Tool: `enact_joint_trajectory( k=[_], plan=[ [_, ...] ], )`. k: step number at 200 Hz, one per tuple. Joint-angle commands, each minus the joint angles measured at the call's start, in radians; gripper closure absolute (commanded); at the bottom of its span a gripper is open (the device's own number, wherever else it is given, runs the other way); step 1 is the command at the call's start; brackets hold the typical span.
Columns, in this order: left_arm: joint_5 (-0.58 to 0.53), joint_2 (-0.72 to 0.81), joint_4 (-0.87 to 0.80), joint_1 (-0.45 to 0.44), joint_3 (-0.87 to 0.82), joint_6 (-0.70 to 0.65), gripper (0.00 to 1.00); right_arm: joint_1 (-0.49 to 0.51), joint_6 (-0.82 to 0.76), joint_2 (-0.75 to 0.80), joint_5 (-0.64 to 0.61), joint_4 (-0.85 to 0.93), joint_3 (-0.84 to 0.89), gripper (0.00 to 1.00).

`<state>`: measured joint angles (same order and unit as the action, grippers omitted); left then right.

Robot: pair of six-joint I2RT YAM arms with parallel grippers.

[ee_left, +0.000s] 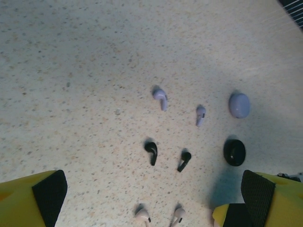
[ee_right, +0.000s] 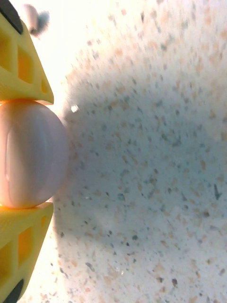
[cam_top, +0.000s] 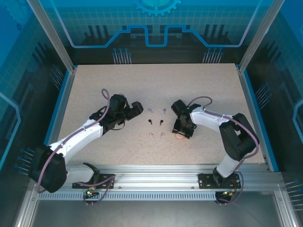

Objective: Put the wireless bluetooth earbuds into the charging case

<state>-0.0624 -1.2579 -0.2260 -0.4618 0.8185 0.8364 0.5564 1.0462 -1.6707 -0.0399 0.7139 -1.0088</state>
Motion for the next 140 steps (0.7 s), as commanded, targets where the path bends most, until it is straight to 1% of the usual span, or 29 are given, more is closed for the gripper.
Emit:
enact_joint_trajectory(
  k=[1, 22, 40, 59, 92, 114, 140],
  plan=[
    [0.094, 0.042, 0.223, 0.001, -0.097, -0.035, 0.01, 0.008, -0.013, 0.064, 0.06, 0.013, -0.041, 0.61],
    [0.151, 0.073, 0.401, 0.001, -0.198, -0.043, 0.01, 0.009, -0.013, 0.06, 0.107, 0.011, -0.125, 0.61],
    [0.163, 0.095, 0.517, 0.001, -0.27, -0.048, 0.01, 0.01, 0.003, 0.021, 0.159, -0.004, -0.217, 0.61],
    [0.156, 0.1, 0.642, 0.0, -0.333, -0.048, 0.01, 0.016, 0.023, -0.054, 0.201, -0.014, -0.338, 0.61],
    [0.141, 0.069, 0.794, -0.002, -0.378, -0.056, 0.03, 0.04, 0.094, -0.206, 0.261, -0.027, -0.547, 0.61],
    [0.127, 0.039, 0.886, -0.002, -0.393, -0.045, 0.08, 0.068, 0.145, -0.292, 0.279, -0.024, -0.66, 0.61],
    [0.106, -0.001, 0.964, -0.004, -0.4, -0.022, 0.2, 0.099, 0.213, -0.362, 0.289, -0.028, -0.75, 0.61]
  ],
)
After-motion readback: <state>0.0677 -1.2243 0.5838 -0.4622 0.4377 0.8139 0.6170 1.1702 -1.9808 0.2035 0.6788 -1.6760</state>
